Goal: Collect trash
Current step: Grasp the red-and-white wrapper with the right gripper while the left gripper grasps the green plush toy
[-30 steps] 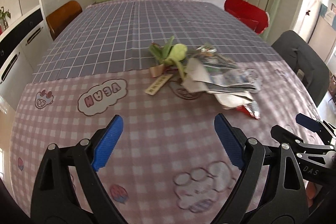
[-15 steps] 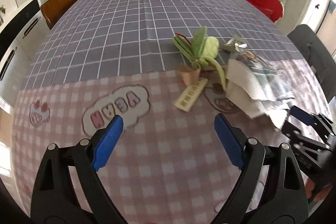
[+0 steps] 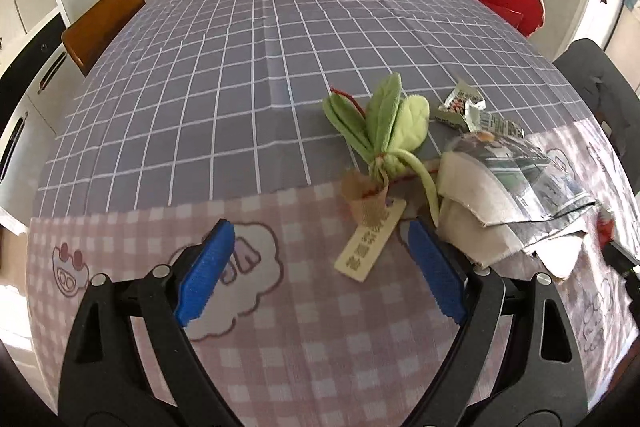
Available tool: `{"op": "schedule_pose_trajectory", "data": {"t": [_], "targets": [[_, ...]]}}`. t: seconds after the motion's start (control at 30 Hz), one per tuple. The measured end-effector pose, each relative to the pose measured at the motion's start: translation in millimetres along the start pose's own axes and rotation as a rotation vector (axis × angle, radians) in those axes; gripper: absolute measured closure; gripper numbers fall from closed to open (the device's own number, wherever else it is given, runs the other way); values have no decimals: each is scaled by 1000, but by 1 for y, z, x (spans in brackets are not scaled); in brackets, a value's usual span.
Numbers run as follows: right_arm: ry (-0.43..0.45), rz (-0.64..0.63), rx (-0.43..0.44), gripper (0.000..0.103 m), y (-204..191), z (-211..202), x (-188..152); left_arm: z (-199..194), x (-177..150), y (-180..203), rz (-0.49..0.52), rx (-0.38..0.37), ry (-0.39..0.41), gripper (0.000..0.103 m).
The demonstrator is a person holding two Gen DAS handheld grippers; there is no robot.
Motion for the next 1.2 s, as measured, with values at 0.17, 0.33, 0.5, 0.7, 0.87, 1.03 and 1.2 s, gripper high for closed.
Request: {"op": "schedule_pose_trajectory", "data": {"t": [0.17,0.33,0.5,0.7,0.87,1.03,1.2], "targets": [[23,28,-31,99,17,-7,10,12,15,-6,13,51,74,24],[27,39,-31,99,22,-6,13,30,18,-8,4,-1,59,93],[26,36,-25,99,20,-11,8,-1,20,-15,-9,24,140,100],[55,37,-30,99,21,-30,3,-55,17,-12,-41,-33,232,100],[94,36,-35,99,25,-57,-3,-89,12,5,-17,-75,283,100],[134,50,-49,99,36,-87,-12,-130,12,29,25,-139,368,100],[181,65,-68,99,57,-118,-22,-166,17,59,57,-198,443,100]]}}
Point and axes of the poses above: each gripper's, at about its wrist camera, not at the fingertips, and z roughly the way its jaws point, y to its right, x to its top, the point moved 5 cm from there along z, roughly the way its jaws point, and after that the axes turned 3 degrees about -x, right-handed, at the moved point
